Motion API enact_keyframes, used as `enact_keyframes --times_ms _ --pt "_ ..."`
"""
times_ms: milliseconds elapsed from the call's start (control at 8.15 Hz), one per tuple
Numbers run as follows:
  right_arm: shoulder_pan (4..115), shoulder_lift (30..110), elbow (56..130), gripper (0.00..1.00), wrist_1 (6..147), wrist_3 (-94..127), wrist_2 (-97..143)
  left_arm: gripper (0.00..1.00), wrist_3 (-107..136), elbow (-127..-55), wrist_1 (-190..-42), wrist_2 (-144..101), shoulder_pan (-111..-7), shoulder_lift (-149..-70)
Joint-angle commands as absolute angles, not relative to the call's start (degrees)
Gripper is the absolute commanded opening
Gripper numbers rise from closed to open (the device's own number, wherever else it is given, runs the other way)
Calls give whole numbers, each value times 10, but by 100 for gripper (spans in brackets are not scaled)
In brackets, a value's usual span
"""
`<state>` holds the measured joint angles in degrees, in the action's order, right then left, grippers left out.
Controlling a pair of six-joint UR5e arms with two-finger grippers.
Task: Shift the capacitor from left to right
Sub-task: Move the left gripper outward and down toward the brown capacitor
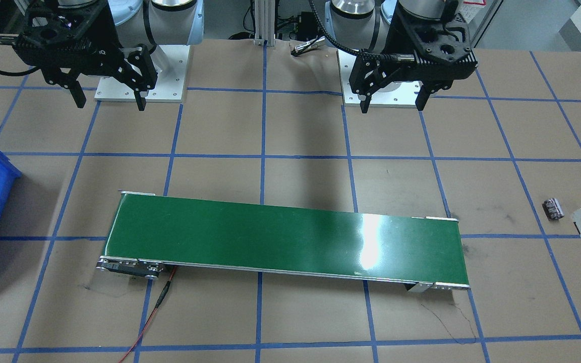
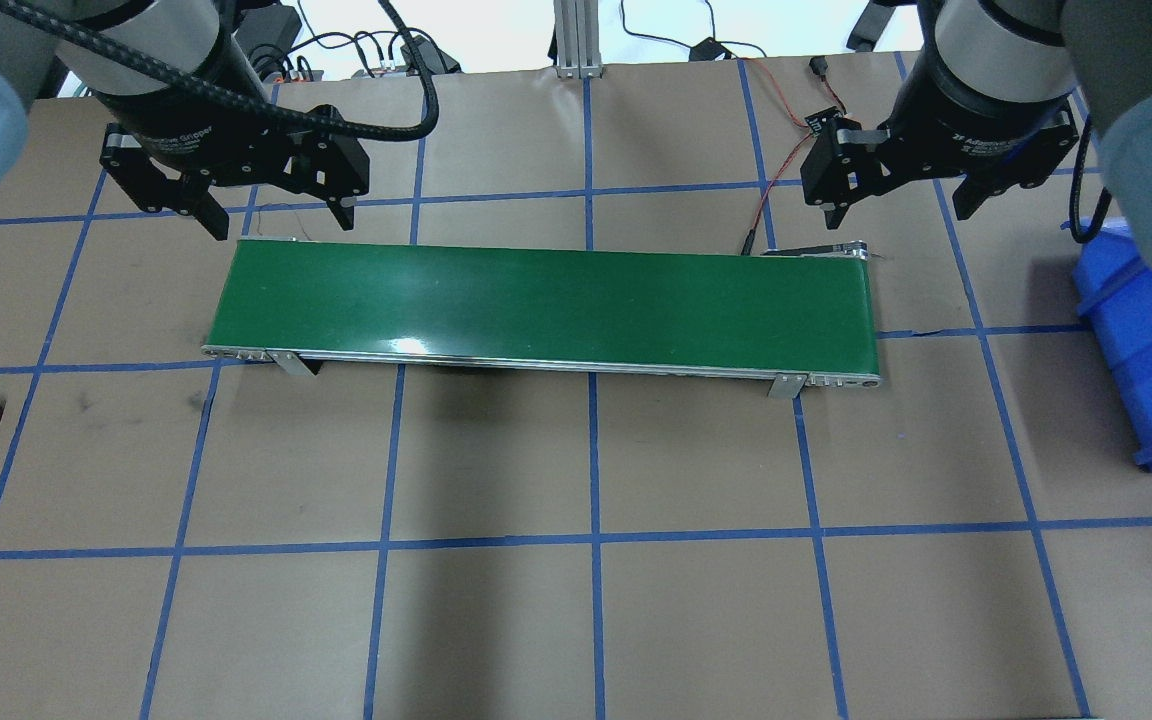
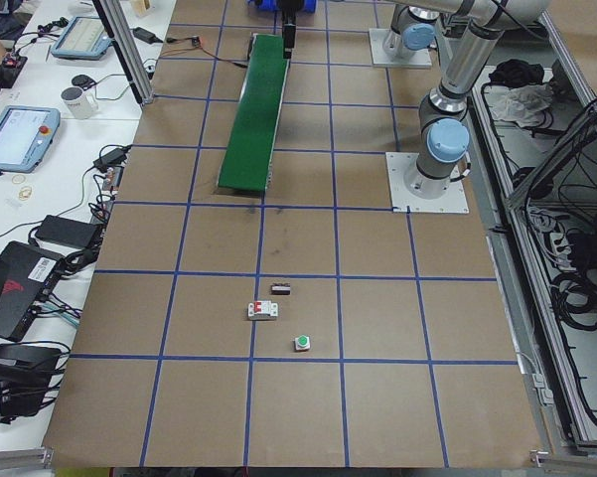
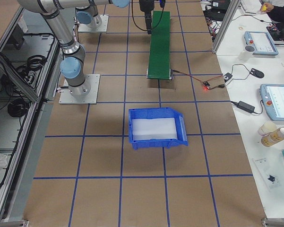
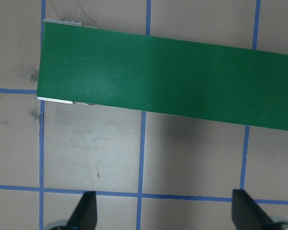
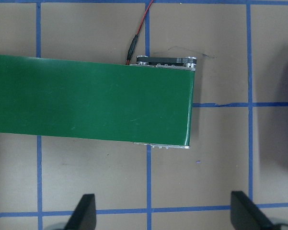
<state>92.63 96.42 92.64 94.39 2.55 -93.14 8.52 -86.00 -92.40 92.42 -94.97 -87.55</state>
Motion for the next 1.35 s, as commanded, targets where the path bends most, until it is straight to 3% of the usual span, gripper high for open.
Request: enact_keyframes --times_ms 0,245,859,1227 --pt "926 964 926 100 944 25 -930 100 83 -866 -920 923 -948 -875" --pt "926 964 926 100 944 25 -931 100 81 -866 -922 919 -906 -876" --pt "926 964 926 100 944 25 -931 100 -110 -864 -915 925 -676 -906" --pt "926 964 926 100 944 25 -931 100 -300 -869 -804 926 -533 -968"
